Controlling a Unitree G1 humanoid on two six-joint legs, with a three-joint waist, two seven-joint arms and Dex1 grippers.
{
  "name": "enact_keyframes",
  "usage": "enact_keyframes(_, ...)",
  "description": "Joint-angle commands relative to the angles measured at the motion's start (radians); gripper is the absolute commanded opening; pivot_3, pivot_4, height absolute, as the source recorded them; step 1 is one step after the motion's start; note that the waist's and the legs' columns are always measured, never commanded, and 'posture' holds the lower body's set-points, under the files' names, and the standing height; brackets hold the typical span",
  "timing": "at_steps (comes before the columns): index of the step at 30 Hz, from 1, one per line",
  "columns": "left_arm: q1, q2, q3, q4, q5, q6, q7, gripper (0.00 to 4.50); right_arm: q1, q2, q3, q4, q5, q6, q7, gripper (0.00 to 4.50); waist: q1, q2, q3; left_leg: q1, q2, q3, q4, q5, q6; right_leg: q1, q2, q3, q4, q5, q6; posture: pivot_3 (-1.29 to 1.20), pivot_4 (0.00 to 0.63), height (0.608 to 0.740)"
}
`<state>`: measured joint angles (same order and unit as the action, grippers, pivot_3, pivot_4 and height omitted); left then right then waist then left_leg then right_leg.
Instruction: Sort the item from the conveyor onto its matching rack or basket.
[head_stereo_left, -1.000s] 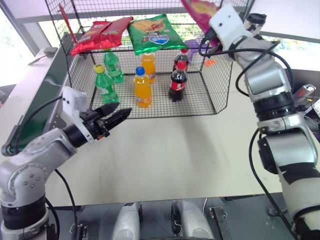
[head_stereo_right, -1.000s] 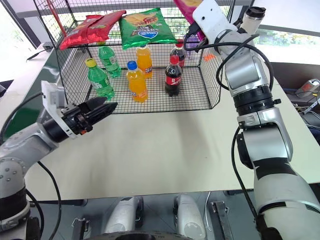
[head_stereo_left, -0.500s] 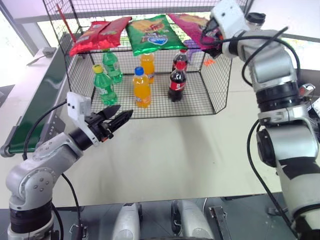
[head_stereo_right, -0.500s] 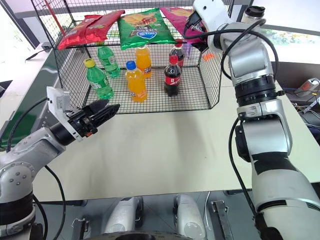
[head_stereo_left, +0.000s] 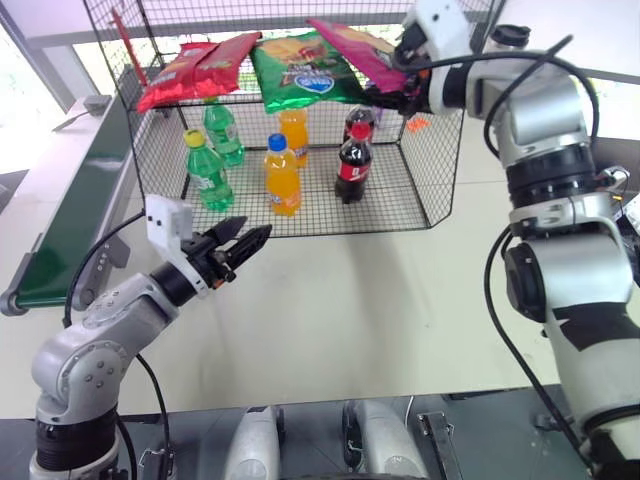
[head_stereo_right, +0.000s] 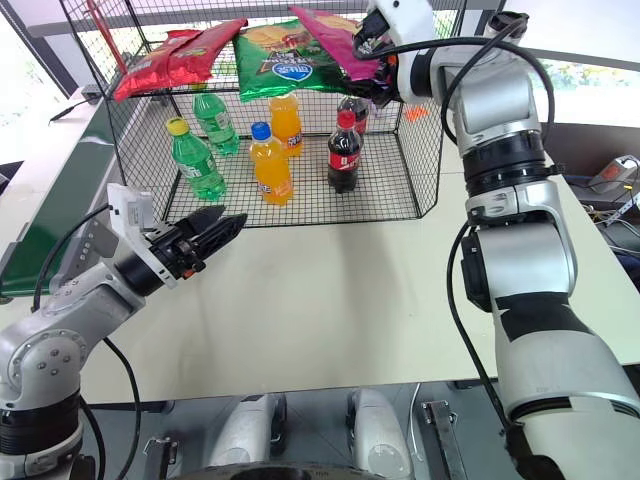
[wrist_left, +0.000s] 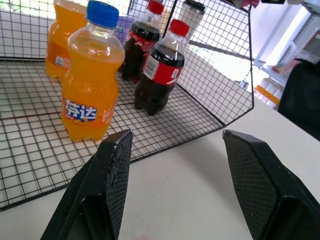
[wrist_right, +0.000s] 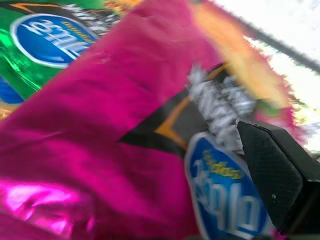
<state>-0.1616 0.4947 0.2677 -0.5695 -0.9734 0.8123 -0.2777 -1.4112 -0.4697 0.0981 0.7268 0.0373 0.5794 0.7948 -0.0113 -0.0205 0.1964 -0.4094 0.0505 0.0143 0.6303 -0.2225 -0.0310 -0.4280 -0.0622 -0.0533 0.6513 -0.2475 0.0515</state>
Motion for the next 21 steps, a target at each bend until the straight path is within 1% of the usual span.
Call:
enact_keyframes(1, 0.014, -0.009, 0.016, -0.021, 0.002, -0.027, 0.014, 2.98, -0.059, 0.002, -0.054, 0.058, 0.041, 0.01, 0.018, 3.71, 0.002, 0.0, 0.0, 0.0, 0.0, 0.0, 0.0, 0.0, 0.0, 0.0, 0.0, 0.0, 0.0, 0.0, 0.0, 0.0, 0.15, 0.74)
enact_keyframes(6, 0.026, -0.013, 0.014, -0.024, 0.003, -0.034, 0.028, 2.98, -0.09, 0.005, -0.083, 0.153, 0.035, -0.024, -0.037, 3.71, 0.0, 0.0, 0.0, 0.0, 0.0, 0.001, 0.0, 0.0, 0.0, 0.0, 0.0, 0.0, -0.001, 0.0, 0.0, 0.0, 0.15, 0.74)
enact_keyframes(7, 0.026, -0.012, 0.015, -0.024, 0.003, -0.035, 0.03, 2.98, -0.092, 0.005, -0.084, 0.157, 0.035, -0.029, -0.036, 4.27, 0.0, 0.0, 0.0, 0.0, 0.0, 0.001, 0.0, 0.0, 0.0, 0.0, 0.0, 0.0, -0.001, 0.0, 0.0, 0.0, 0.15, 0.74)
enact_keyframes(8, 0.026, -0.012, 0.015, -0.023, 0.002, -0.035, 0.03, 2.98, -0.094, 0.004, -0.084, 0.159, 0.033, -0.036, -0.036, 4.44, 0.0, 0.0, 0.0, 0.0, 0.0, 0.001, 0.0, 0.0, 0.0, 0.0, 0.0, 0.0, -0.001, 0.0, 0.0, 0.0, 0.15, 0.74)
enact_keyframes(11, 0.024, -0.011, 0.016, -0.019, 0.002, -0.037, 0.03, 2.98, -0.1, 0.004, -0.086, 0.168, 0.028, -0.054, -0.04, 4.44, 0.0, 0.0, 0.0, 0.0, 0.0, 0.001, 0.0, 0.0, 0.0, 0.0, 0.0, 0.0, -0.001, 0.0, 0.0, 0.0, 0.15, 0.74)
enact_keyframes(15, 0.014, -0.016, 0.011, -0.011, 0.004, -0.037, 0.037, 2.98, -0.095, -0.014, -0.071, 0.143, 0.033, -0.078, 0.042, 4.44, -0.001, 0.0, 0.0, 0.0, 0.0, 0.001, 0.0, 0.0, 0.0, 0.0, 0.0, 0.0, -0.001, 0.0, 0.0, 0.0, 0.15, 0.74)
enact_keyframes(18, 0.012, -0.019, 0.004, -0.009, 0.006, -0.037, 0.038, 2.98, -0.073, -0.036, -0.047, 0.097, 0.032, -0.092, 0.136, 4.44, 0.0, 0.0, 0.0, 0.0, 0.0, 0.001, 0.0, 0.0, 0.0, 0.0, 0.0, 0.0, -0.001, 0.0, 0.0, 0.0, 0.15, 0.74)
enact_keyframes(21, 0.012, -0.022, 0.004, -0.01, 0.005, -0.036, 0.04, 2.98, -0.05, -0.064, -0.033, 0.051, 0.025, -0.117, 0.188, 4.44, 0.0, 0.0, 0.0, -0.001, 0.0, 0.001, 0.0, 0.0, 0.0, 0.0, 0.0, 0.0, -0.002, 0.0, 0.0, 0.0, 0.15, 0.74)
